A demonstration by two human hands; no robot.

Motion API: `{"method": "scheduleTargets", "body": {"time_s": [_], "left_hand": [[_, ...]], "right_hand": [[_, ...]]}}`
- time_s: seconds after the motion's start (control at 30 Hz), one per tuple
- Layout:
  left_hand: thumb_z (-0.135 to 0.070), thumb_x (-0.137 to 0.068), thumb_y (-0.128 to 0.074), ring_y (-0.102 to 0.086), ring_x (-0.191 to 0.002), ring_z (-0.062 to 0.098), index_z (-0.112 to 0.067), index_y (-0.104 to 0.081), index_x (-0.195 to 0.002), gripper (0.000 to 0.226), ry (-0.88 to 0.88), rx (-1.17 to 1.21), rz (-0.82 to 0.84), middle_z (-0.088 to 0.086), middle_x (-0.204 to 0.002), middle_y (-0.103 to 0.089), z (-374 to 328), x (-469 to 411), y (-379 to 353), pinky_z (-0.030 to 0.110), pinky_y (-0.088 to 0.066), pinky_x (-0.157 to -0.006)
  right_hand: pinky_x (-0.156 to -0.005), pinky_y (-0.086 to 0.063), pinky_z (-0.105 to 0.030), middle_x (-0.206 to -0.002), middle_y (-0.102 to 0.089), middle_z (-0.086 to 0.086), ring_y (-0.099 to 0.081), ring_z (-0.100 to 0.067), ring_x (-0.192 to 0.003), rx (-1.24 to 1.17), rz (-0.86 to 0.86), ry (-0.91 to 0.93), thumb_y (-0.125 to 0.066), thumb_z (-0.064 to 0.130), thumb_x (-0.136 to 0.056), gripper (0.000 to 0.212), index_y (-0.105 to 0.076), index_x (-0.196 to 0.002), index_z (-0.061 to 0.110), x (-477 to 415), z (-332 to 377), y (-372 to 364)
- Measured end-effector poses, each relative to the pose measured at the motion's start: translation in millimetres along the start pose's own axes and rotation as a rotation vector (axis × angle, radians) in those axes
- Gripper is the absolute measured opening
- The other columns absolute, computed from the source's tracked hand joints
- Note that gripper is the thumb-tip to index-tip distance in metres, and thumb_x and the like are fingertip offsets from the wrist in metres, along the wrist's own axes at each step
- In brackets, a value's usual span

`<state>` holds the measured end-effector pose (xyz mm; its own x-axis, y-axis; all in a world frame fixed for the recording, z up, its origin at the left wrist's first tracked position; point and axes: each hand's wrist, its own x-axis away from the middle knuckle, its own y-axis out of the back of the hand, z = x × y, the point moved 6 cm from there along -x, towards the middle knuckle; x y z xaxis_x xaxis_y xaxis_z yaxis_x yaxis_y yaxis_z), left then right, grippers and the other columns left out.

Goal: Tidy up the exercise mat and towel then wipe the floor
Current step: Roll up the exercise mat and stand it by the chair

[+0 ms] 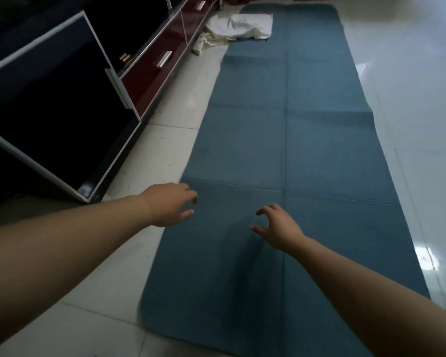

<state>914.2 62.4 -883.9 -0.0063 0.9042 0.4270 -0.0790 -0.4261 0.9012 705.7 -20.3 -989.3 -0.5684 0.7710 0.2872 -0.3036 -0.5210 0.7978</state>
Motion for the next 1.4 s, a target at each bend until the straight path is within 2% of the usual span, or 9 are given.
{"method": "scheduleTargets", "body": {"time_s": [0.13, 0.3, 0.37, 0.5, 0.63, 0.77, 1.0, 1.17, 1.4], "left_hand": [[-0.043, -0.094, -0.042, -0.051, -0.114, 0.018, -0.029, -0.045, -0.127, 0.037, 0.036, 0.081, 0.031, -0.004, -0.131, -0.047, 29, 9, -25, 0.034, -0.044, -0.091], [-0.038, -0.092, -0.049, -0.051, -0.115, 0.019, -0.023, -0.047, -0.127, 0.038, 0.161, 0.412, -0.021, 0.001, -0.132, -0.048, 42, 1, -73, 0.032, -0.041, -0.097], [-0.036, -0.092, -0.052, -0.049, -0.119, 0.020, -0.020, -0.046, -0.128, 0.040, 0.165, 0.495, -0.016, 0.004, -0.136, -0.045, 41, -7, -88, 0.030, -0.038, -0.101], [-0.031, -0.092, -0.053, -0.044, -0.125, 0.021, -0.015, -0.042, -0.132, 0.045, 0.214, 0.647, -0.061, 0.008, -0.140, -0.039, 46, -16, -100, 0.027, -0.033, -0.104], [-0.032, -0.092, -0.052, -0.041, -0.127, 0.021, -0.014, -0.037, -0.135, 0.049, 0.189, 0.665, -0.015, 0.007, -0.144, -0.033, 48, -14, -114, 0.029, -0.032, -0.106], [-0.033, -0.092, -0.053, -0.042, -0.126, 0.023, -0.013, -0.033, -0.138, 0.054, 0.223, 0.688, 0.050, 0.009, -0.146, -0.027, 55, -4, -130, 0.031, -0.034, -0.105], [-0.033, -0.091, -0.054, -0.039, -0.130, 0.026, -0.013, -0.026, -0.143, 0.062, 0.342, 0.828, 0.088, 0.011, -0.147, -0.030, 60, 10, -143, 0.029, -0.034, -0.101], [-0.032, -0.089, -0.057, -0.039, -0.132, 0.026, -0.011, -0.024, -0.143, 0.066, 0.363, 0.860, 0.167, 0.011, -0.148, -0.031, 51, 20, -157, 0.031, -0.035, -0.105], [-0.035, -0.085, -0.062, -0.043, -0.127, 0.026, -0.016, -0.029, -0.142, 0.068, 0.396, 0.854, 0.148, 0.012, -0.143, -0.035, 49, 19, -155, 0.031, -0.038, -0.100]], "right_hand": [[-0.103, -0.036, -0.032, -0.137, -0.039, -0.006, -0.042, -0.027, -0.123, 0.095, 0.138, 0.025, -0.065, 0.042, -0.083, 0.055, -0.049, -0.127, 0.012, 10, 11, -30], [-0.110, -0.030, -0.036, -0.150, -0.022, -0.002, -0.027, -0.023, -0.136, 0.174, 0.246, 0.003, -0.062, 0.047, -0.083, 0.063, -0.042, -0.135, 0.017, 38, 3, -47], [-0.113, -0.026, -0.036, -0.153, -0.017, 0.000, -0.022, -0.022, -0.139, 0.201, 0.259, -0.060, -0.060, 0.047, -0.085, 0.065, -0.038, -0.138, 0.017, 45, -7, -44], [-0.113, -0.025, -0.035, -0.153, -0.017, -0.004, -0.025, -0.027, -0.137, 0.210, 0.210, -0.216, -0.058, 0.048, -0.086, 0.065, -0.037, -0.139, 0.016, 51, -23, -27], [-0.113, -0.023, -0.034, -0.155, -0.014, -0.007, -0.023, -0.028, -0.139, 0.203, 0.157, -0.300, -0.058, 0.048, -0.086, 0.069, -0.032, -0.142, 0.015, 46, -15, -20], [-0.113, -0.024, -0.034, -0.154, -0.018, -0.009, -0.026, -0.027, -0.138, 0.174, 0.109, -0.265, -0.059, 0.049, -0.085, 0.071, -0.035, -0.141, 0.015, 32, 15, -29], [-0.114, -0.025, -0.035, -0.155, -0.013, -0.005, -0.022, -0.025, -0.140, 0.163, 0.226, -0.164, -0.060, 0.048, -0.084, 0.072, -0.032, -0.143, 0.016, 22, 51, -64], [-0.113, -0.025, -0.035, -0.155, -0.013, -0.006, -0.023, -0.027, -0.139, 0.195, 0.237, -0.138, -0.060, 0.049, -0.084, 0.072, -0.031, -0.142, 0.017, 22, 46, -55], [-0.113, -0.026, -0.035, -0.154, -0.015, -0.006, -0.025, -0.028, -0.138, 0.234, 0.255, -0.209, -0.061, 0.048, -0.084, 0.072, -0.032, -0.142, 0.016, 46, 5, -38]]}}
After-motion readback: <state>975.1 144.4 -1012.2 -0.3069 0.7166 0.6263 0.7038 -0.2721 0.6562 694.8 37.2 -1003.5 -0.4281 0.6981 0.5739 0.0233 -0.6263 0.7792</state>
